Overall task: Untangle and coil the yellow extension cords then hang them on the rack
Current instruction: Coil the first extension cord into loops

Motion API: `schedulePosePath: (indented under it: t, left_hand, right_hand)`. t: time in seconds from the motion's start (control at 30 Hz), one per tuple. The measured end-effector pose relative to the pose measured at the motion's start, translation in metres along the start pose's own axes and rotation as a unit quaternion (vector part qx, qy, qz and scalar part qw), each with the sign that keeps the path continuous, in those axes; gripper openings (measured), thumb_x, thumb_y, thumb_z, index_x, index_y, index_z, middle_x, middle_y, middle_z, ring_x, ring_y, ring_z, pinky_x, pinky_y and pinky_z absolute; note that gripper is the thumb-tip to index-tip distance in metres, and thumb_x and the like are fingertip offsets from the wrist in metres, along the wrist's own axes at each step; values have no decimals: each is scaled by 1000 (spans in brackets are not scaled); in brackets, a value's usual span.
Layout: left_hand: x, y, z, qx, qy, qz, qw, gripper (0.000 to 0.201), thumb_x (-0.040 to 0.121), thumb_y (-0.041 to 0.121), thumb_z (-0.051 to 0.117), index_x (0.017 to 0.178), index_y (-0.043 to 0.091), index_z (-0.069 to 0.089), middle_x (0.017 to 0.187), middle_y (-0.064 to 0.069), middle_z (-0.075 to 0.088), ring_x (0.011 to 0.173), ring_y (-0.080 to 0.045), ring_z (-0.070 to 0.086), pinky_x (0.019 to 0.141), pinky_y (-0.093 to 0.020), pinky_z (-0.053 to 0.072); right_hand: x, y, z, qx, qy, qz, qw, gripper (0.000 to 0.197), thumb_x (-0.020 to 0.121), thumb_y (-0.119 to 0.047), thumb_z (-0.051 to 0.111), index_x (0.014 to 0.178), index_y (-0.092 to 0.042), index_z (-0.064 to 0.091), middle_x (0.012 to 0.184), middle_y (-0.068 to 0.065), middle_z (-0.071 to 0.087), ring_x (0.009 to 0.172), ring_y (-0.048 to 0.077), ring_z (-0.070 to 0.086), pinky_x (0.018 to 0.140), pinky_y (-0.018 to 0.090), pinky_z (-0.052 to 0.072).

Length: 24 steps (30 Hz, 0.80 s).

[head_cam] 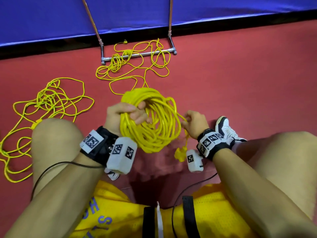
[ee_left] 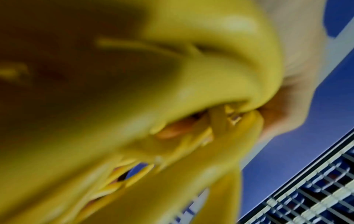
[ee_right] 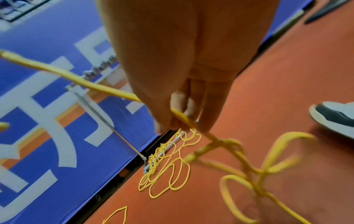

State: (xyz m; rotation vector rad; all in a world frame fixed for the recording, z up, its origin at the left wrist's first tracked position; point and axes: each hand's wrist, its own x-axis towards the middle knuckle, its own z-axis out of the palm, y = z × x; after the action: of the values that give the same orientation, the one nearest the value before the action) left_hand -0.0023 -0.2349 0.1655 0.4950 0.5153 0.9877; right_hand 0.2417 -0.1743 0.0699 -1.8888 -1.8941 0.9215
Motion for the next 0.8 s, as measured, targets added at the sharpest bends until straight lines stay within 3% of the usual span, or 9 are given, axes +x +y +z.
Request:
schedulePosePath:
  t: [0.1,0.23,0.3,0.37,0.47,0.57,0.63,0.7,0.8]
  left_hand:
    - [2,15,-7,-33,27,45,998,37,53,22,82,80,9,61,50,7,50,51,-12,49,75,-32,50]
    - [6,16,-7,-30,96,84,991,48,41,24,87,77,11,58,48,8,46,48,-12,46,73,-32,44]
    - [7,15,-7,-37,114,97,988,51,39,24,87,78,11,56,49,8,45,48,-12,45,73,-32,42]
    - [7,17,-8,-49,117,109,986,50,40,23,87,77,11,57,49,8,45,48,-11,44,73,-32,41]
    - [3,26,-11,-59,104,126,985,45,40,23,87,75,12,59,48,9,45,48,-11,43,73,-32,43]
    - [2,26,-13,-63,95,126,985,44,42,22,86,75,12,60,48,9,46,48,-11,44,75,-32,42]
    - [3,20,-11,-71,75,113,988,43,44,23,86,76,11,59,49,9,46,48,-11,45,76,-33,41]
    - [6,13,-8,-82,43,89,992,40,48,23,85,77,11,60,49,9,48,49,-10,46,76,-32,43]
    - [9,7,-2,-85,6,72,994,37,53,24,84,80,10,62,51,9,52,51,-10,49,76,-32,47]
  right_hand:
    - [-6,7,18,50,-25,6,998,29,84,-22,75,67,-26,52,58,-9,55,64,20,58,68,31,49]
    - [-25,1,49,53,-185,-28,981,22,94,-19,61,73,-19,56,62,-2,57,60,15,52,67,41,49]
    - [-31,2,52,58,-259,2,964,23,95,-14,56,72,-17,57,61,-2,57,51,7,52,57,32,48]
    - [-28,10,45,-10,-274,38,961,27,95,-23,56,70,-13,59,63,4,60,52,15,54,55,30,44]
    - [-8,28,20,-123,-146,72,979,36,96,-42,53,76,-12,60,82,13,70,78,30,65,69,35,47]
    - [2,31,-13,-25,111,82,990,26,93,-37,62,82,-13,59,83,14,67,81,32,61,73,36,46]
    - [3,23,-21,74,210,68,973,16,94,-28,61,87,-14,64,80,13,66,78,32,60,71,33,45]
    - [4,16,-7,115,153,48,980,20,99,-26,55,93,-11,68,82,15,68,75,33,61,70,28,49]
    - [-8,12,38,-1,-124,-27,992,34,103,-34,43,92,-9,63,89,18,68,81,35,64,78,35,51]
